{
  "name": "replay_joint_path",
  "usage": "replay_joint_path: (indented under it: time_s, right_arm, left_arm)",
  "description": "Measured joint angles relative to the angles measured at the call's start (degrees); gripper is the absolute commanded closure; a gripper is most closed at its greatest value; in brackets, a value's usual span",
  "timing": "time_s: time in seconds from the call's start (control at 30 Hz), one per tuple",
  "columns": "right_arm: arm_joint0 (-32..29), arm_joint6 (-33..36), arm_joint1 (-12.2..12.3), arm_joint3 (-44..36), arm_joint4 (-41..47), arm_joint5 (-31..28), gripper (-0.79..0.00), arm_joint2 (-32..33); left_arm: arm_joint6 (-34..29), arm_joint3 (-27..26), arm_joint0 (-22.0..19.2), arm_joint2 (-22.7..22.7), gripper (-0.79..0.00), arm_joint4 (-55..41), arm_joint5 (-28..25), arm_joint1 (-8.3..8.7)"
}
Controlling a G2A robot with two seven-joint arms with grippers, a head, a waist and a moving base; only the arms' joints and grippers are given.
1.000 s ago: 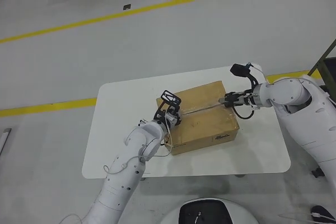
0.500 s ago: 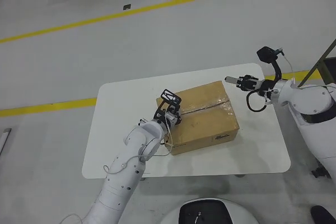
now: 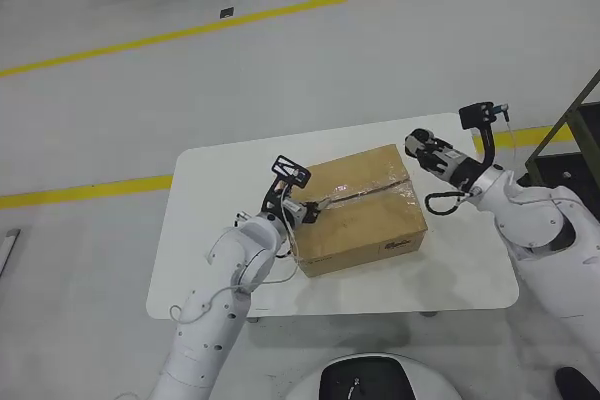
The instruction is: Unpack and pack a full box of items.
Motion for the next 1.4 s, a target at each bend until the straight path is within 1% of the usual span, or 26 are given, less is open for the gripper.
replay_joint_path:
  time_s: [0.13,0.27,0.4,0.5,0.63,0.8,0.97,1.07,1.17,1.27,1.4]
  right_arm:
    - [-0.1,-1.8,-0.5,-0.8,-4.2,0.3,0.000,-3.1]
    - [1.0,-3.6,-1.4,0.1,-8.6,0.7,0.000,-8.1]
    - [3.6,-5.2,-3.0,1.2,-13.6,1.1,0.000,-15.0]
    - [5.9,-6.5,-4.4,1.8,-17.3,1.0,0.000,-20.1]
    - [8.6,-8.9,-6.2,3.5,-22.1,1.9,0.000,-25.9]
    - [11.7,-11.4,-8.7,8.9,-27.7,2.6,0.000,-32.1]
    - [13.7,-12.4,-10.8,15.4,-29.0,3.6,0.000,-35.0]
    - [14.0,-13.0,-11.3,17.5,-29.0,4.0,0.000,-34.8]
    - [13.5,-13.2,-11.3,18.6,-29.0,4.2,0.000,-33.7]
    - [12.6,-13.1,-10.9,19.0,-29.3,4.6,0.000,-31.5]
    - [10.6,-12.8,-10.0,17.3,-29.9,5.1,0.000,-28.0]
  left_arm:
    - [-0.7,-3.7,3.5,-4.4,-0.785,1.3,0.9,0.92]
    - [-1.8,-6.8,7.9,-10.4,-0.785,2.7,3.3,1.92]
    - [-2.2,-10.4,12.3,-16.7,-0.785,4.1,6.9,2.71]
    - [-1.7,-12.0,14.2,-19.6,-0.785,4.9,9.2,2.97]
    - [-2.0,-12.4,15.0,-20.5,-0.785,5.0,9.8,3.06]
    - [-2.0,-12.4,15.0,-20.5,-0.785,4.9,9.8,3.06]
    - [-2.0,-12.4,15.0,-20.5,-0.785,5.0,9.8,3.06]
    - [-2.0,-12.4,15.0,-20.5,-0.785,5.0,9.8,3.06]
    - [-2.0,-12.4,15.0,-20.5,-0.785,5.0,9.8,3.06]
    - [-2.0,-12.4,15.0,-20.5,-0.785,5.0,9.8,3.06]
    - [-2.0,-12.4,15.0,-20.5,-0.785,5.0,9.8,3.06]
